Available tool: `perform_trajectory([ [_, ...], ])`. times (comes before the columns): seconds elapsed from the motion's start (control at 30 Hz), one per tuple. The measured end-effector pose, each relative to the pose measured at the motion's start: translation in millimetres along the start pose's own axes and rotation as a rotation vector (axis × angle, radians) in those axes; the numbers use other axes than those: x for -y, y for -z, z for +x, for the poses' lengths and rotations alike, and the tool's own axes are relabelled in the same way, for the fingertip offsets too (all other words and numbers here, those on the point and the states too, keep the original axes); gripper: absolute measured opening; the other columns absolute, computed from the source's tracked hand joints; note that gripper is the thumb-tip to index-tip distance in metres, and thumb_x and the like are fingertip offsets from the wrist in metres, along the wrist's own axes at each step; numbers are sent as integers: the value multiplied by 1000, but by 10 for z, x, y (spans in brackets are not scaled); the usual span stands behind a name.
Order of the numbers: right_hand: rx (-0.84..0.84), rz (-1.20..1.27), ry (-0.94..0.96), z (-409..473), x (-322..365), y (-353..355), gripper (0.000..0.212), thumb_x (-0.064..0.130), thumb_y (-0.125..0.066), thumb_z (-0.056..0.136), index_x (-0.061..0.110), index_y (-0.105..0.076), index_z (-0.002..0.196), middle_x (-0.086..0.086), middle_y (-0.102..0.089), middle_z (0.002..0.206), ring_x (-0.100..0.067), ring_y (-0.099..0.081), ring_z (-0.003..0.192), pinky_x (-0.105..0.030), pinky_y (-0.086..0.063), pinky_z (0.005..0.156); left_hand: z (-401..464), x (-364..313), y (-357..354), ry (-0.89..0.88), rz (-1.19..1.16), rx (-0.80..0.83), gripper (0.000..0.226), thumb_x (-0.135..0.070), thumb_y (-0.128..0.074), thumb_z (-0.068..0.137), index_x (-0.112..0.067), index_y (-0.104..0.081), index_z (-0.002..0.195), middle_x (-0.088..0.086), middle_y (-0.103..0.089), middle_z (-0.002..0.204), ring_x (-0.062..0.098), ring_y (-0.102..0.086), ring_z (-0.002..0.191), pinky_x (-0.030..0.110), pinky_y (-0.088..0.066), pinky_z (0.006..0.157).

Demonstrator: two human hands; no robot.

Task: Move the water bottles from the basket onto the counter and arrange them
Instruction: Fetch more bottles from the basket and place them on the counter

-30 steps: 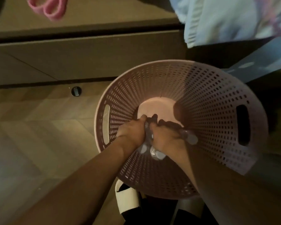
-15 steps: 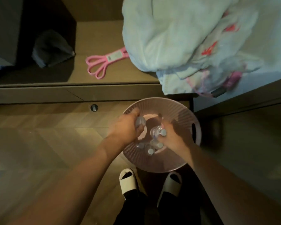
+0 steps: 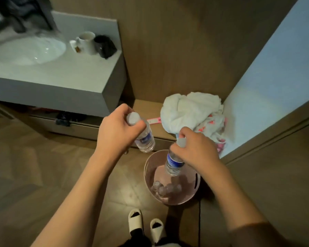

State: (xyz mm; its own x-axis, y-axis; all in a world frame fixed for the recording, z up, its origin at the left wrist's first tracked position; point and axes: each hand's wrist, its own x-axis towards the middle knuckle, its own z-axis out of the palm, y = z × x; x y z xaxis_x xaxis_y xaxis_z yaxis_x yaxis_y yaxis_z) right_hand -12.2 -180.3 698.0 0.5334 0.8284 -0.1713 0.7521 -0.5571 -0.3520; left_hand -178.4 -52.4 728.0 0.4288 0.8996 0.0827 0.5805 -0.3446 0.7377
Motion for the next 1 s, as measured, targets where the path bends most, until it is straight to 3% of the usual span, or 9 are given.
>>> perform_trajectory([
  [0.17,29,-6,133,-56,745,70,25,46,-58,76,27,-52,91,5,-58,77,-15,-51,67,-29,-40,59,-321,326,803,61,0,-167,24,-39,-67,76,-23,-64,94,-8,-66,82,8,-63,76,19,-46,59],
  [0.37,71,-57,342,16,1974,-206,26,48,-60,77,28,-48,88,8,-58,76,-8,-51,65,-27,-44,56,-521,1127,1848,169,-24,-343,23,-38,-69,80,-24,-65,98,-10,-66,87,7,-63,79,21,-49,60],
  [0.47,103,-77,428,150,2770,-402,26,49,-61,78,28,-50,89,9,-58,78,-8,-52,68,-26,-39,52,-485,1648,2409,231,-62,-439,22,-37,-71,77,-23,-65,93,-11,-65,85,7,-63,79,25,-51,61],
  [0.57,133,-109,520,251,3663,-676,28,51,-60,75,28,-52,89,7,-61,81,-16,-58,75,-31,-51,62,-410,2225,3027,313,-97,-512,19,-34,-75,72,-23,-62,81,-9,-66,77,9,-64,74,28,-50,57],
  [0.77,178,-36,669,340,5479,-1215,24,47,-62,76,28,-52,86,9,-59,78,-7,-52,68,-24,-34,51,-319,3190,4346,389,-87,-585,20,-32,-77,70,-23,-61,80,-9,-65,77,9,-63,73,26,-49,58],
  [1.0,232,45,839,464,7371,-1846,28,52,-64,75,29,-55,88,11,-60,81,-8,-57,72,-23,-41,54,-254,4298,5641,489,-62,-772,19,-29,-78,69,-24,-61,77,-7,-68,74,12,-65,72,32,-53,61],
])
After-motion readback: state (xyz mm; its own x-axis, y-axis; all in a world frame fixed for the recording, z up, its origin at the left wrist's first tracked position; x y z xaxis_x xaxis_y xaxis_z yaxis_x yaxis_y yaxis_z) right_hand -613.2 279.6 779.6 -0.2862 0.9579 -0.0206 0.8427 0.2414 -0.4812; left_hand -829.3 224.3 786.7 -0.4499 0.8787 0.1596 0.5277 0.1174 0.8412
